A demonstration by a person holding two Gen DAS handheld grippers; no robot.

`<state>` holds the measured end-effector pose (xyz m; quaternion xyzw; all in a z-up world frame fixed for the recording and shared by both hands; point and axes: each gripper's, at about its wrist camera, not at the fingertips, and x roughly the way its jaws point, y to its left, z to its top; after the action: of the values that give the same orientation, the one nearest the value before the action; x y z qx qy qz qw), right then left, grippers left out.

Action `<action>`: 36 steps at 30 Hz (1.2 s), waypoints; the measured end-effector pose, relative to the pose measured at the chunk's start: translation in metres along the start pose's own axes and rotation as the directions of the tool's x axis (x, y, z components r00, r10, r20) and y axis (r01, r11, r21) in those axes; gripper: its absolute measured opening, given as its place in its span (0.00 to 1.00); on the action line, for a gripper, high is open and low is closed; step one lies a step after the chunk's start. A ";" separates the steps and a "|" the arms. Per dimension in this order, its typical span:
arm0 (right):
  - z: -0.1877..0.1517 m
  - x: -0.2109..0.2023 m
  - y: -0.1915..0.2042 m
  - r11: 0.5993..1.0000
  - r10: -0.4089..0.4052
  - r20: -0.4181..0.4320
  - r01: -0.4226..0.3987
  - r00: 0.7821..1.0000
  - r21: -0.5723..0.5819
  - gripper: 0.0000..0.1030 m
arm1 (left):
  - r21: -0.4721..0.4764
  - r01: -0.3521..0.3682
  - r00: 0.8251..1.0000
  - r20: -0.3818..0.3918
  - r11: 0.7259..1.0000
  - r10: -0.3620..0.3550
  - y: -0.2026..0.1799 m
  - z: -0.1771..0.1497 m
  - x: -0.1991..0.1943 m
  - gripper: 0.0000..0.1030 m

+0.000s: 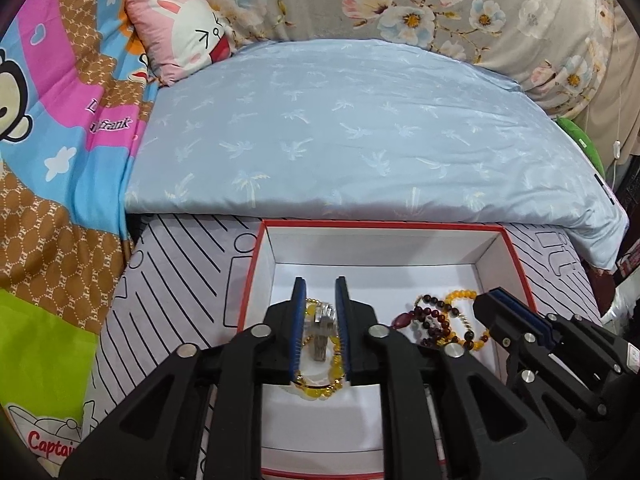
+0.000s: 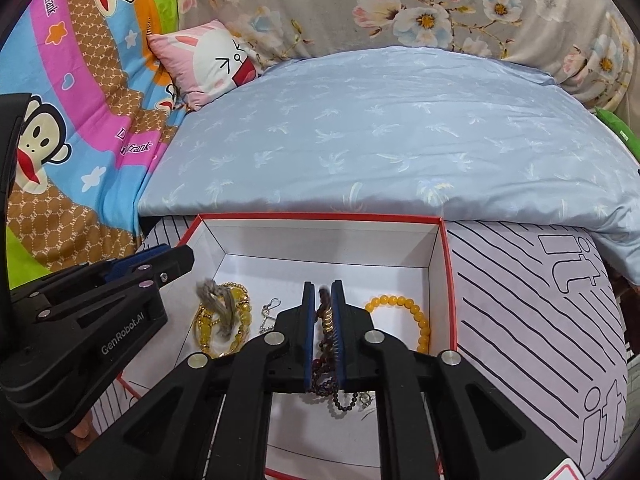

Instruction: Organize jewelry

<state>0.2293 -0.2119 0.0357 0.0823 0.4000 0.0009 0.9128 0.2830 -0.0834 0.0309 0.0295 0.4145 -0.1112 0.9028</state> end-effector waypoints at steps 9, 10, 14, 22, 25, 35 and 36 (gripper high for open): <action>-0.009 -0.010 0.000 1.000 0.002 0.004 -0.002 1.000 0.018 0.27 | 0.009 -0.025 1.000 0.008 1.000 0.025 0.000 -0.006 -0.004 0.35; -0.011 -0.012 0.000 1.000 0.005 0.002 -0.005 1.000 0.018 0.27 | 0.007 -0.022 1.000 0.007 1.000 0.022 0.000 -0.007 -0.005 0.35; -0.016 -0.021 0.003 1.000 0.008 0.005 -0.008 1.000 0.015 0.27 | 0.011 -0.025 1.000 0.004 1.000 0.025 -0.002 -0.014 -0.010 0.35; -0.026 -0.033 0.007 1.000 -0.005 0.005 0.005 1.000 0.006 0.30 | 0.004 -0.031 1.000 0.001 0.999 0.031 -0.001 -0.024 -0.023 0.35; -0.030 -0.039 0.008 1.000 -0.005 0.007 0.005 1.000 0.011 0.32 | -0.002 -0.035 0.999 -0.003 0.999 0.035 0.000 -0.028 -0.027 0.35; -0.042 -0.060 0.013 0.999 -0.046 0.025 0.045 0.999 0.010 0.42 | -0.008 -0.053 0.999 -0.006 0.999 0.053 -0.001 -0.044 -0.041 0.42; -0.043 -0.063 0.013 0.999 -0.052 0.025 0.051 0.998 0.012 0.43 | -0.008 -0.054 0.999 -0.006 0.999 0.054 -0.002 -0.046 -0.043 0.42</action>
<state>0.1556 -0.1971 0.0545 0.0774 0.3904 -0.0260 0.9170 0.2217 -0.0709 0.0332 0.0374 0.4166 -0.0852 0.9043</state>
